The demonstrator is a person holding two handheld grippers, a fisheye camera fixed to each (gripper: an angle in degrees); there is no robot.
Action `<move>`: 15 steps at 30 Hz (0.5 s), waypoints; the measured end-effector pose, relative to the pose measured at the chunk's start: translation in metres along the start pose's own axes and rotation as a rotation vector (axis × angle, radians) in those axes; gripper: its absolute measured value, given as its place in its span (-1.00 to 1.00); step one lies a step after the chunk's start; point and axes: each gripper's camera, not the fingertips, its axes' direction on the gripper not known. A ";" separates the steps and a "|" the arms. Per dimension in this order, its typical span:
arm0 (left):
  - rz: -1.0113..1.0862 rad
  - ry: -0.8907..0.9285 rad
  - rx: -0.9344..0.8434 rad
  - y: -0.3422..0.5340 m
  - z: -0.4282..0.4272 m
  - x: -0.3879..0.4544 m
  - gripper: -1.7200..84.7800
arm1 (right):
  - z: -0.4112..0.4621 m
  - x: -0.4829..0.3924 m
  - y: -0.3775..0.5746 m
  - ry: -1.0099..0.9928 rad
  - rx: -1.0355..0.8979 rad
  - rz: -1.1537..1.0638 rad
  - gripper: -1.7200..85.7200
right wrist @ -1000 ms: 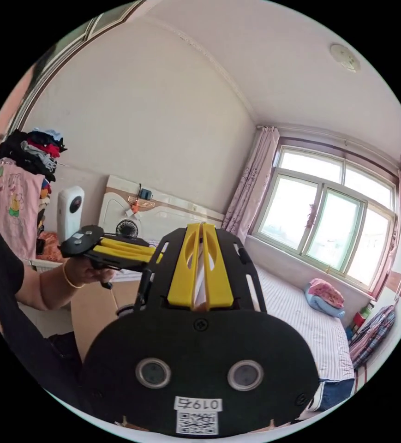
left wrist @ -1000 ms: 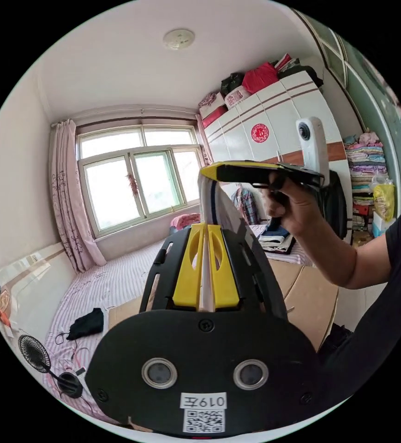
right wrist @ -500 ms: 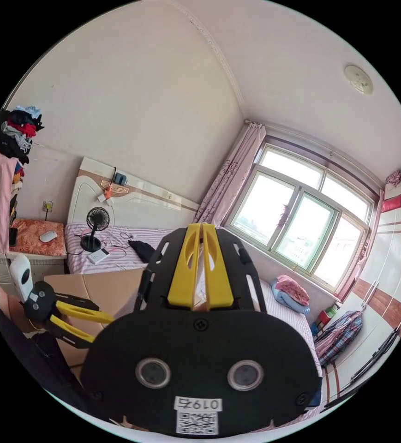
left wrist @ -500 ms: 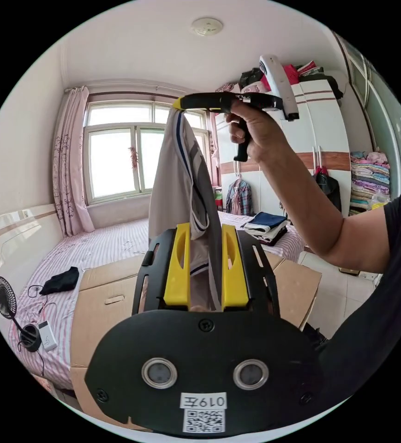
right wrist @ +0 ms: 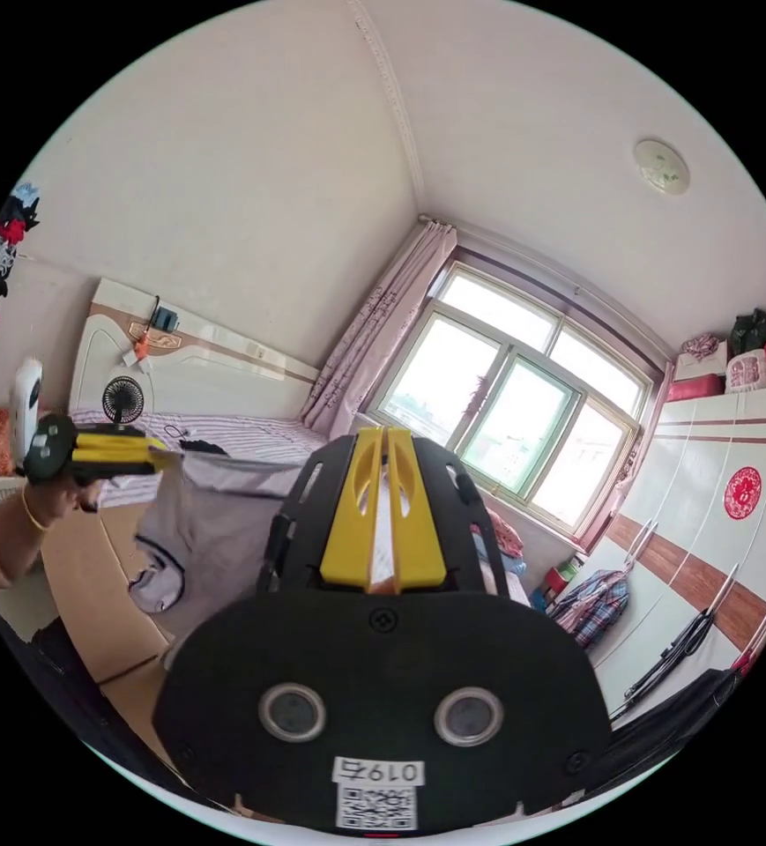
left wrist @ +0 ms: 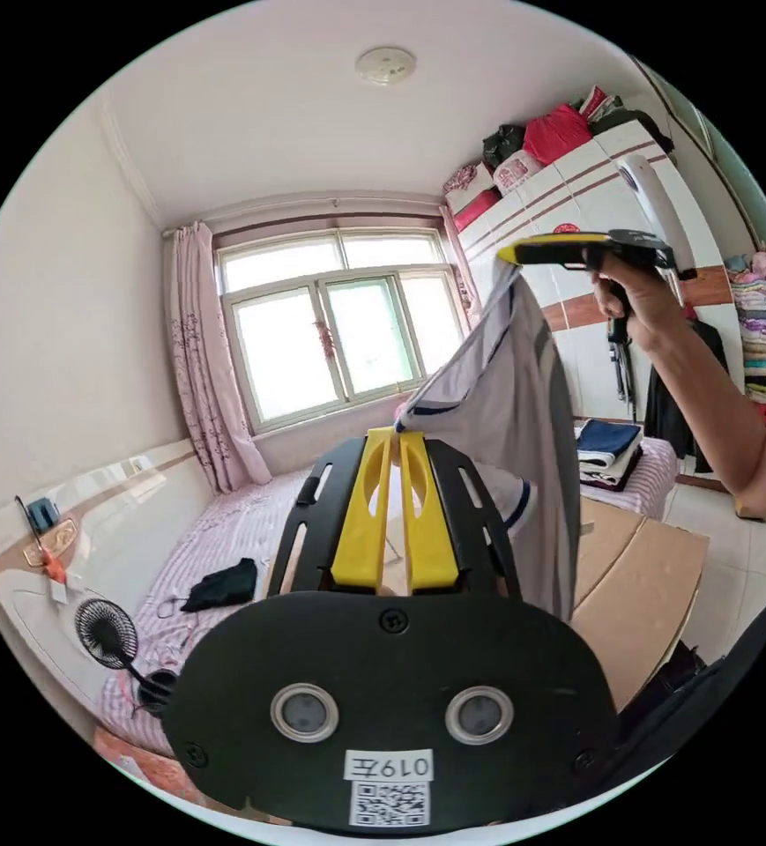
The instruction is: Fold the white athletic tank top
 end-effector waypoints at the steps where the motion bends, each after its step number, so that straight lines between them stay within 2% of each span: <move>1: 0.037 -0.050 0.026 -0.021 -0.014 -0.011 -0.94 | -0.007 0.007 -0.003 -0.002 -0.002 -0.005 -0.98; 5: 0.212 -0.195 0.087 -0.086 -0.052 -0.004 -0.94 | -0.043 0.000 -0.021 0.078 0.042 -0.062 -0.98; 7: 0.338 -0.346 0.155 -0.120 -0.076 0.021 -0.94 | -0.078 -0.014 -0.038 0.180 0.108 -0.113 -0.98; 12: 0.454 -0.516 0.243 -0.172 -0.104 0.059 -0.93 | -0.133 -0.033 -0.072 0.349 0.197 -0.195 -0.98; 15: 0.502 -0.583 0.283 -0.196 -0.111 0.077 -0.93 | -0.150 -0.033 -0.087 0.364 0.207 -0.209 -0.98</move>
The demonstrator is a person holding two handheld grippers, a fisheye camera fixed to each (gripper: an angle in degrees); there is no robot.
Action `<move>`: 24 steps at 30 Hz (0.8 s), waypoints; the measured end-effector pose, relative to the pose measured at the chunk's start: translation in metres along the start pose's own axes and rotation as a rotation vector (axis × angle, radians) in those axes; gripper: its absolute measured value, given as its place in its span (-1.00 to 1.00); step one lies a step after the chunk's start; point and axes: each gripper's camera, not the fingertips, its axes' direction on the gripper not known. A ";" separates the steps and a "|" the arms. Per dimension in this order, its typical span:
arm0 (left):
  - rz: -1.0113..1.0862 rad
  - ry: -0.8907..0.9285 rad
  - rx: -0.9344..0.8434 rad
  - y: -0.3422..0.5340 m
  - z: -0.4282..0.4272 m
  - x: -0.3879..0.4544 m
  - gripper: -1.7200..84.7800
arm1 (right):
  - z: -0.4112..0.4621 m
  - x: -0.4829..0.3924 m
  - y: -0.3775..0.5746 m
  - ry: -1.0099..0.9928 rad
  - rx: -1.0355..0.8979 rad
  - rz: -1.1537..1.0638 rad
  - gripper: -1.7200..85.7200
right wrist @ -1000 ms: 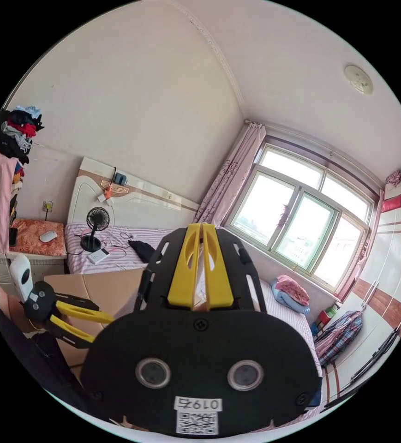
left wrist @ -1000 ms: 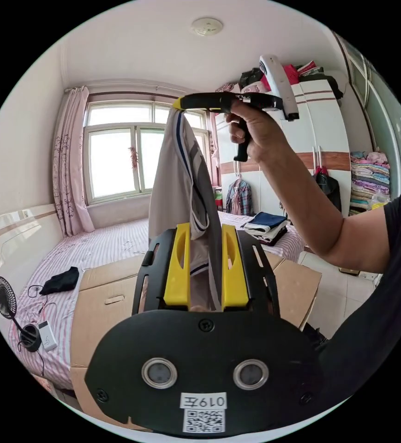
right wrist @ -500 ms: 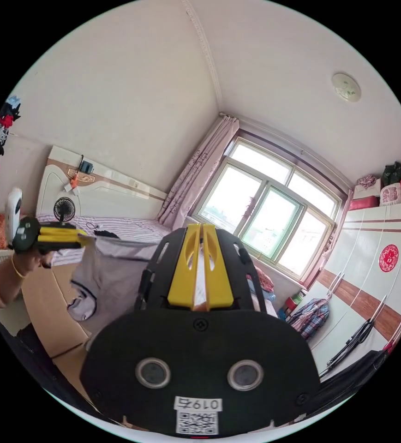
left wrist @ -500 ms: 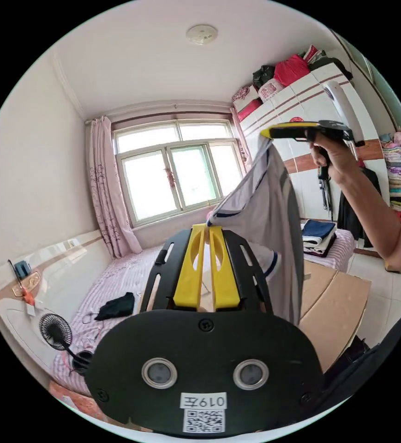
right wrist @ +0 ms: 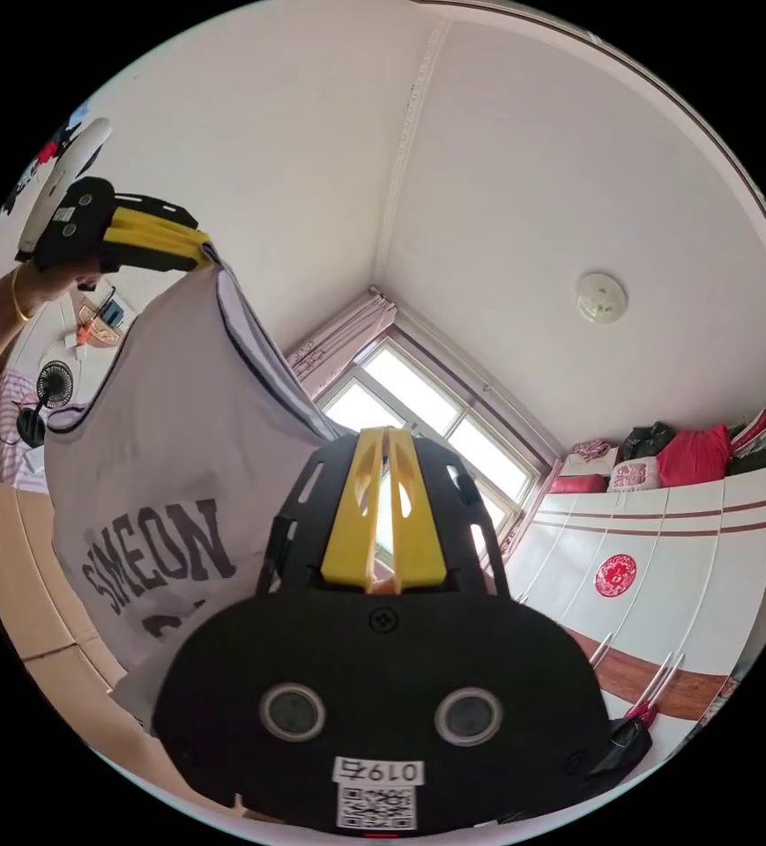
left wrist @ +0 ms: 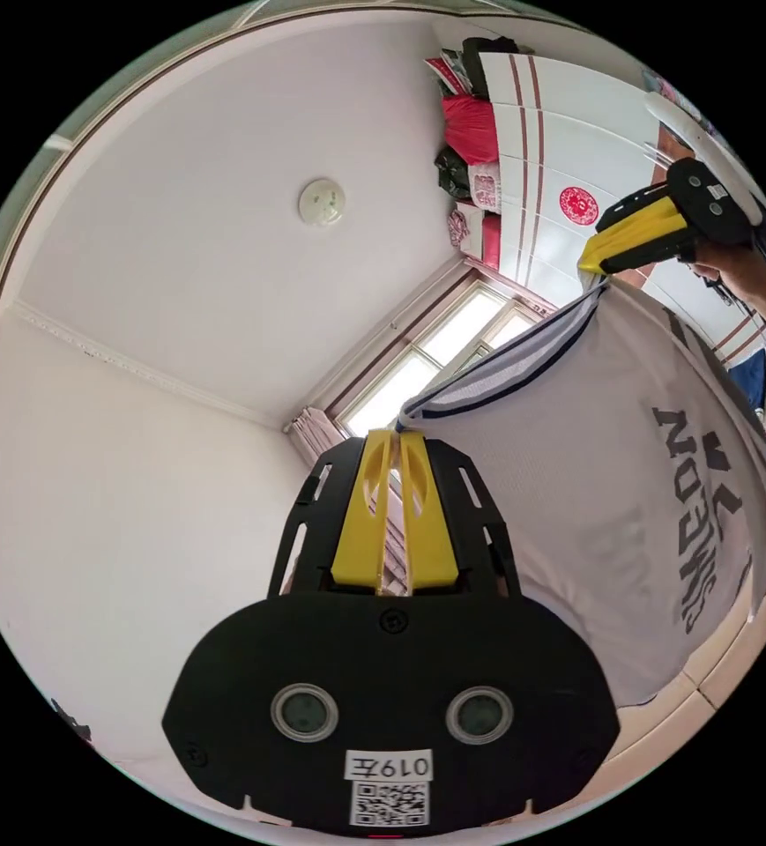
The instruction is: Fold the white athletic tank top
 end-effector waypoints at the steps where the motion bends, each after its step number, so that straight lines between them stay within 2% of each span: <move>1: 0.019 -0.020 0.004 -0.011 0.003 0.001 -0.93 | -0.003 0.004 -0.004 -0.009 0.004 0.002 -0.98; 5: 0.060 -0.057 -0.006 -0.043 0.028 0.003 -0.93 | -0.003 0.012 -0.007 -0.102 0.002 0.045 -0.98; 8: 0.084 -0.010 -0.072 -0.067 0.082 0.016 -0.93 | 0.019 0.004 0.005 -0.207 -0.027 0.082 -0.98; 11: 0.172 0.069 -0.145 -0.073 0.161 0.073 -0.93 | 0.064 -0.026 0.036 -0.264 -0.106 0.092 -0.98; 14: 0.351 0.128 -0.179 -0.046 0.245 0.181 -0.92 | 0.129 -0.061 0.094 -0.366 -0.239 0.126 -0.98; 16: 0.448 0.240 -0.266 -0.008 0.314 0.282 -0.92 | 0.190 -0.092 0.162 -0.480 -0.384 0.185 -0.98; 20: 0.495 0.432 -0.398 0.050 0.397 0.431 -0.93 | 0.272 -0.149 0.290 -0.534 -0.631 0.254 -0.98; 24: 0.422 0.777 -0.532 0.103 0.450 0.568 -0.93 | 0.338 -0.210 0.449 -0.493 -0.935 0.263 -0.98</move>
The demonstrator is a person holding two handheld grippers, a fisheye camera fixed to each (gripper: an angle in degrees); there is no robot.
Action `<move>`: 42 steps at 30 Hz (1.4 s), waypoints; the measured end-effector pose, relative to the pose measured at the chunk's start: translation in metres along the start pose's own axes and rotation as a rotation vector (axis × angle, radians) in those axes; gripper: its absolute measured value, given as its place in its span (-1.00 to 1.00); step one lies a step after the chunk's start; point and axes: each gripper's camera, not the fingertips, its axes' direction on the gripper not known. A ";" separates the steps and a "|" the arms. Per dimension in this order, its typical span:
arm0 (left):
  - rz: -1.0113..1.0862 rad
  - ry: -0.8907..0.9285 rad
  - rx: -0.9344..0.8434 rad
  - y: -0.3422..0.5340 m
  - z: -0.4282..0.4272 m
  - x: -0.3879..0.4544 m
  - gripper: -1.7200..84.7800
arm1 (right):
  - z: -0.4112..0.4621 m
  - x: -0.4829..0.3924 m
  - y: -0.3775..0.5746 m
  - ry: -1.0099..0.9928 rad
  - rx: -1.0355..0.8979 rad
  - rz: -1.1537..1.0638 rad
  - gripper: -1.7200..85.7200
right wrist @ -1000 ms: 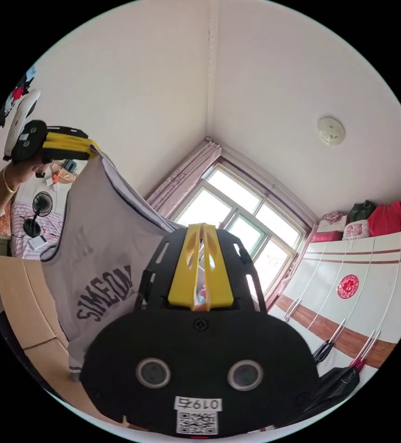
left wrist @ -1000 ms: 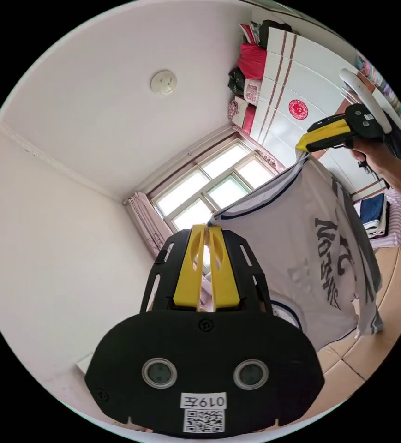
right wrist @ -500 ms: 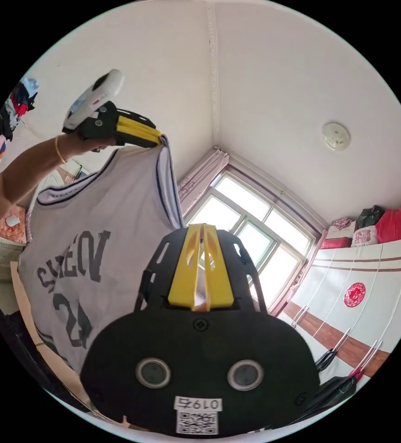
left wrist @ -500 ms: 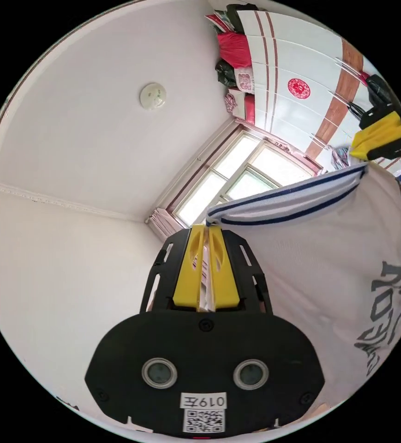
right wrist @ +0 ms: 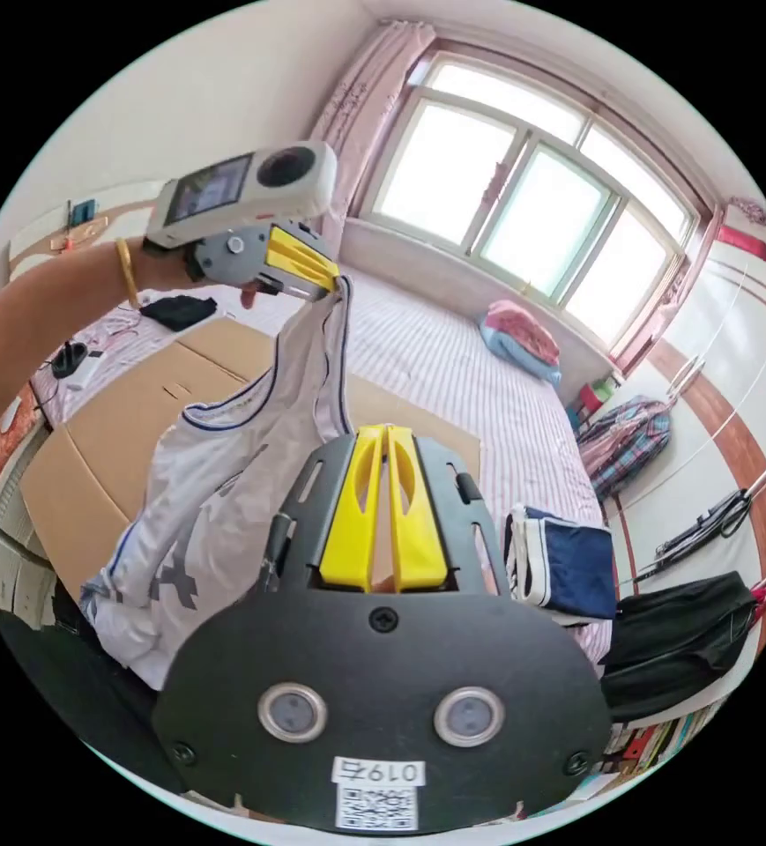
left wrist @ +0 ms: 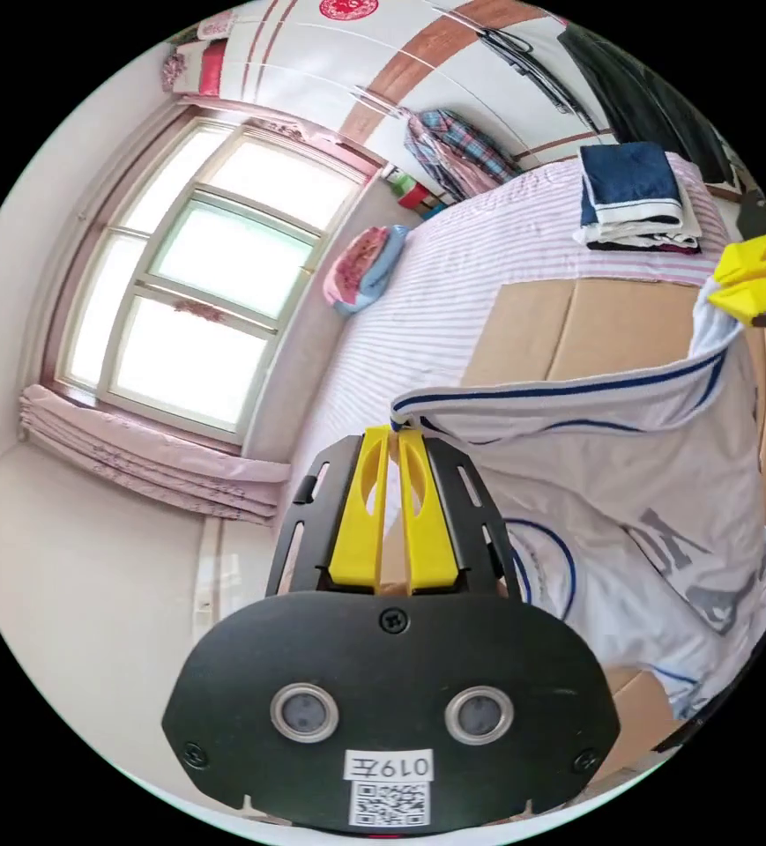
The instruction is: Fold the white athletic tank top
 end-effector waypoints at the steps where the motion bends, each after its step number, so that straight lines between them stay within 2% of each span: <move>1: 0.037 0.082 -0.031 -0.007 0.032 0.018 -0.93 | 0.044 0.013 0.016 -0.012 -0.069 0.030 -0.98; 6: 0.246 0.265 -0.136 -0.004 0.119 0.075 -0.93 | 0.162 0.076 0.084 -0.012 -0.249 0.180 -0.97; 8: 0.237 0.294 -0.127 0.005 0.135 0.074 -0.93 | 0.187 0.098 0.108 -0.045 -0.272 0.243 -0.97; 11: 0.127 0.455 -0.079 0.023 0.156 0.051 -0.91 | 0.214 0.129 0.141 -0.082 -0.295 0.348 -0.97; 14: 0.024 0.469 -0.111 0.051 0.186 0.033 -0.89 | 0.232 0.157 0.181 -0.022 -0.316 0.465 -0.96; 16: -0.112 0.513 -0.172 0.084 0.221 0.019 -0.84 | 0.242 0.188 0.225 -0.084 -0.315 0.648 -0.95; 18: -0.180 0.639 -0.225 0.109 0.251 0.018 -0.79 | 0.247 0.201 0.257 -0.183 -0.311 0.726 -0.92; 22: -0.401 0.828 -0.307 0.152 0.316 0.022 -0.72 | 0.217 0.196 0.302 -0.312 -0.248 0.723 -0.80; 26: -0.495 0.909 -0.292 0.160 0.347 0.026 -0.80 | 0.153 0.170 0.342 -0.458 -0.115 0.647 -0.88; 32: -0.344 0.736 -0.310 0.139 0.347 0.020 -0.91 | 0.021 0.082 0.430 -0.566 0.072 0.435 -0.97; 34: -0.359 0.588 -0.294 0.136 0.341 -0.017 -0.92 | -0.011 0.048 0.464 -0.660 0.133 0.390 -0.97; 39: -0.448 0.172 -0.360 0.127 0.350 -0.103 -0.90 | -0.029 -0.021 0.471 -0.729 0.064 0.316 -0.96; 42: -0.487 0.082 -0.452 0.124 0.370 -0.127 -0.86 | -0.031 -0.064 0.453 -0.702 0.054 0.252 -0.91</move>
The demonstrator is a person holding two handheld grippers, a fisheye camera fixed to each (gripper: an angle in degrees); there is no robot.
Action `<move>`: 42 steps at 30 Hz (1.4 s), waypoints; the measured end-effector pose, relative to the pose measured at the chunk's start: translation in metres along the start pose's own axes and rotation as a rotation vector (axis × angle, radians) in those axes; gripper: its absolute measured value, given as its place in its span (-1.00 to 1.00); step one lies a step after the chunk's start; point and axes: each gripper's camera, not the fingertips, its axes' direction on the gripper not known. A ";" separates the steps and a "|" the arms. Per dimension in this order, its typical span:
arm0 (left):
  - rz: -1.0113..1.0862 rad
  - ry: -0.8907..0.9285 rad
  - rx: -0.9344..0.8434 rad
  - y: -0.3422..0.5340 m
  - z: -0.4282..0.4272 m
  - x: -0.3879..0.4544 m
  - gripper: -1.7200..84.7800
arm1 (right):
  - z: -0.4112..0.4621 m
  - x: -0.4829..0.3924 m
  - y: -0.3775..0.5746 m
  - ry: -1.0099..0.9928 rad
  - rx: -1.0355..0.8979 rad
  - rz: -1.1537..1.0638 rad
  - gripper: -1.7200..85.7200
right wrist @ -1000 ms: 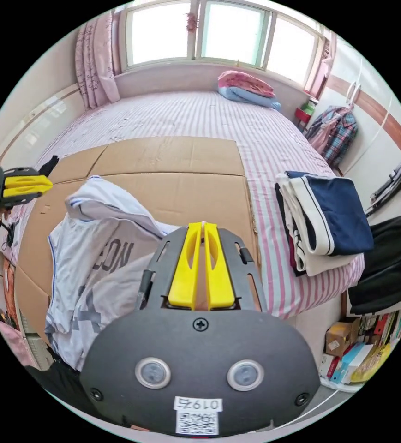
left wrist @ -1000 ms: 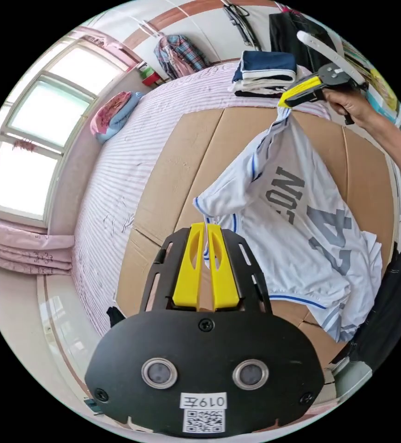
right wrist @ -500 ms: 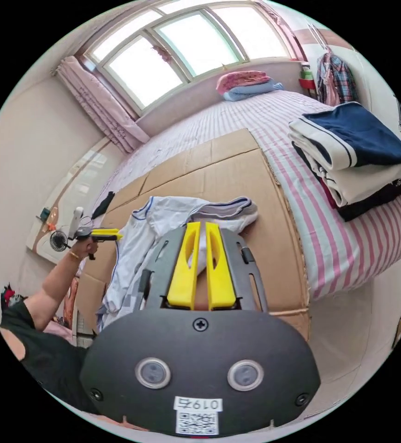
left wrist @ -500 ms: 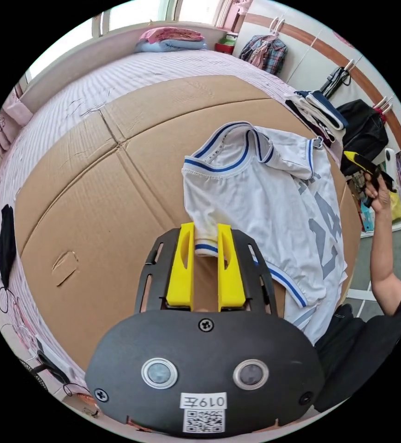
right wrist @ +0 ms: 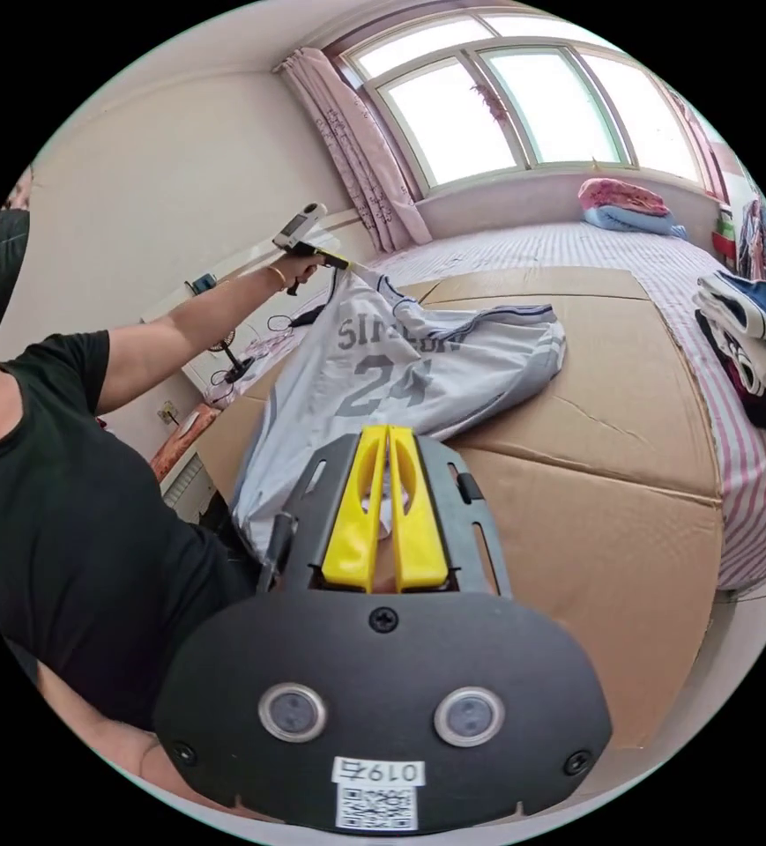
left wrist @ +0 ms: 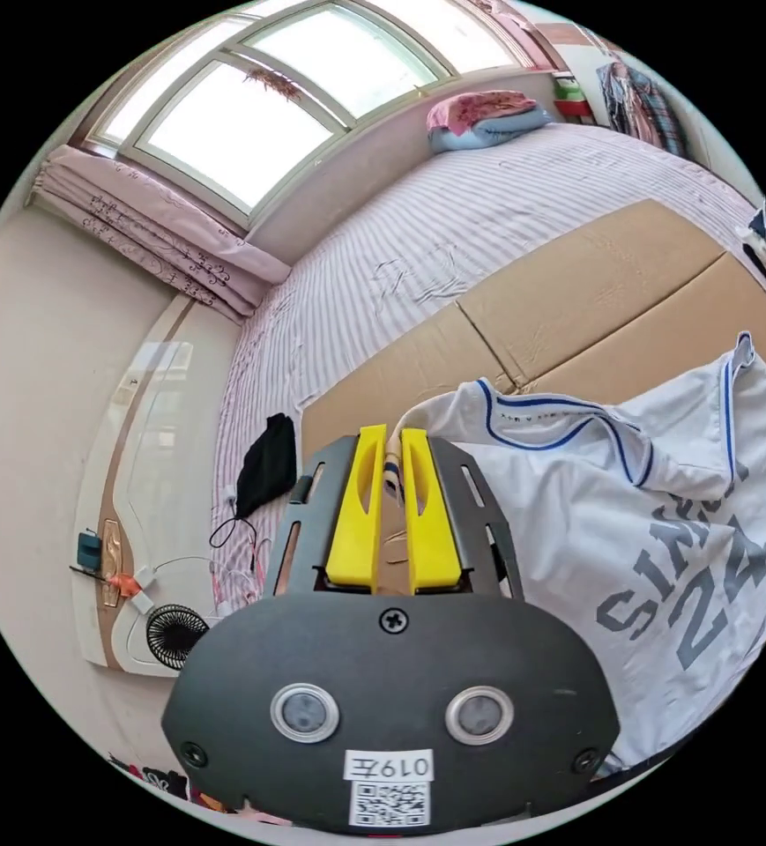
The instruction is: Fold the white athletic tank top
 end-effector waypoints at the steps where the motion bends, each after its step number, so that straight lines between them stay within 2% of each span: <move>1: 0.020 -0.012 -0.046 -0.002 0.008 -0.001 -0.83 | 0.011 -0.014 -0.005 0.009 -0.020 -0.029 -0.87; 5: -0.014 0.008 -0.042 0.025 0.013 -0.010 -0.80 | 0.037 -0.043 -0.014 0.083 -0.091 -0.071 -0.81; 10: -0.055 0.034 0.016 0.123 0.001 -0.029 -0.83 | 0.055 -0.076 0.000 0.208 -0.243 -0.121 -0.77; 11: -0.043 0.070 0.042 0.137 -0.005 -0.026 -0.83 | 0.059 -0.079 0.002 0.211 -0.265 -0.120 -0.76; 13: 0.045 0.304 0.157 0.198 -0.038 0.000 -0.85 | 0.071 -0.095 0.008 0.193 -0.318 -0.121 -0.71; 17: 0.102 0.530 0.162 0.271 -0.077 0.060 -0.81 | 0.089 -0.133 0.007 0.239 -0.329 -0.160 -0.67; 21: -0.089 0.594 0.074 0.319 -0.092 0.086 -0.73 | 0.107 -0.161 -0.011 0.273 -0.324 -0.160 -0.70; 24: -0.218 0.783 0.072 0.332 -0.088 0.077 -0.69 | 0.126 -0.165 -0.021 0.268 -0.372 -0.120 -0.80; 27: -0.186 0.695 0.011 0.326 -0.084 0.084 -0.70 | 0.131 -0.175 -0.022 0.368 -0.371 -0.120 -0.94; 30: -0.121 0.580 -0.003 0.315 -0.086 0.101 -0.76 | 0.121 -0.182 -0.023 0.407 -0.362 -0.120 -0.97; 36: -0.078 0.595 -0.008 0.299 -0.095 0.102 -0.91 | 0.027 -0.164 -0.020 0.609 -0.260 0.001 -0.98; 39: -0.092 0.525 -0.012 0.297 -0.098 0.074 -0.92 | -0.006 -0.153 -0.011 0.617 -0.314 0.051 -0.98; 42: -0.102 0.397 -0.020 0.295 -0.103 0.035 -0.93 | -0.005 -0.163 0.000 0.509 -0.418 0.031 -0.98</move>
